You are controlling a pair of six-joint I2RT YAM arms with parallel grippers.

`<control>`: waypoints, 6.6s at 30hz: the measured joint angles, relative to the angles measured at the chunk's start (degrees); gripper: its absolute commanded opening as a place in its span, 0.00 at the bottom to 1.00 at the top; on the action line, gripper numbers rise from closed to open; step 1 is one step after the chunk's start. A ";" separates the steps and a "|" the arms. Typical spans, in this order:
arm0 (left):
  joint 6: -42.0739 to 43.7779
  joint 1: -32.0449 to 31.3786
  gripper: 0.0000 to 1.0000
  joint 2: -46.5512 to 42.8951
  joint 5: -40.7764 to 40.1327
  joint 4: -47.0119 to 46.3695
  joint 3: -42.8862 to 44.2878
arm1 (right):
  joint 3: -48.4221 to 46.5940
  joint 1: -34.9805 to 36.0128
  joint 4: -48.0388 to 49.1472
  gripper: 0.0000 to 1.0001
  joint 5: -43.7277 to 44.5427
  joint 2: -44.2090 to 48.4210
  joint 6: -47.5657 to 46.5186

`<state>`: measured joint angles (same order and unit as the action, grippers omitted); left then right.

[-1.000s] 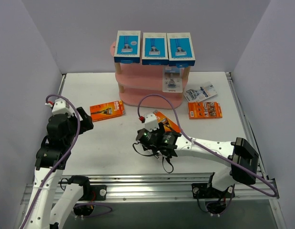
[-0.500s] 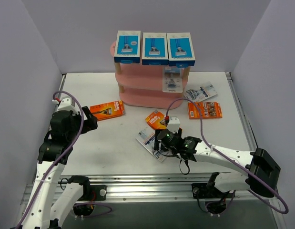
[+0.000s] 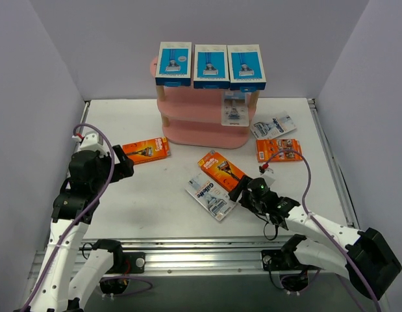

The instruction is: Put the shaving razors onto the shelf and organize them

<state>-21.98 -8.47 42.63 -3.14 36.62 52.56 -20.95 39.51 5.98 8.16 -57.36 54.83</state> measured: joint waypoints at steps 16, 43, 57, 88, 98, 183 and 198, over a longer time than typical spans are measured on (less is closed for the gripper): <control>0.00 -0.07 0.94 0.46 0.63 -0.02 0.00 | 7.74 -4.72 14.97 0.46 -11.89 -3.72 6.78; 0.00 -0.13 0.94 0.31 0.63 -0.02 0.00 | 7.78 -4.96 15.63 0.00 -12.94 1.79 6.05; 0.00 -0.13 0.94 0.28 0.63 -0.04 0.00 | -10.80 3.21 2.93 0.00 -5.40 4.09 -9.42; 0.00 -0.13 0.94 0.02 0.61 -0.20 0.00 | -33.27 48.02 -11.76 0.00 32.39 -21.03 -29.90; 0.00 -0.13 0.94 -0.09 0.61 -0.22 0.00 | -34.91 50.66 -12.04 0.00 30.93 -28.37 -31.52; 0.00 -0.44 0.94 -0.98 1.88 -0.39 0.00 | -46.99 42.64 -13.66 0.25 22.82 -53.22 -2.21; 0.00 -0.46 0.94 -1.01 1.92 -0.39 0.00 | -45.99 41.42 -17.55 0.00 23.56 -48.63 -1.90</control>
<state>-21.98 -8.93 41.63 -1.21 36.23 52.56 -66.94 80.93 -11.57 31.73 -106.00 52.93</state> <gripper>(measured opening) 0.941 0.473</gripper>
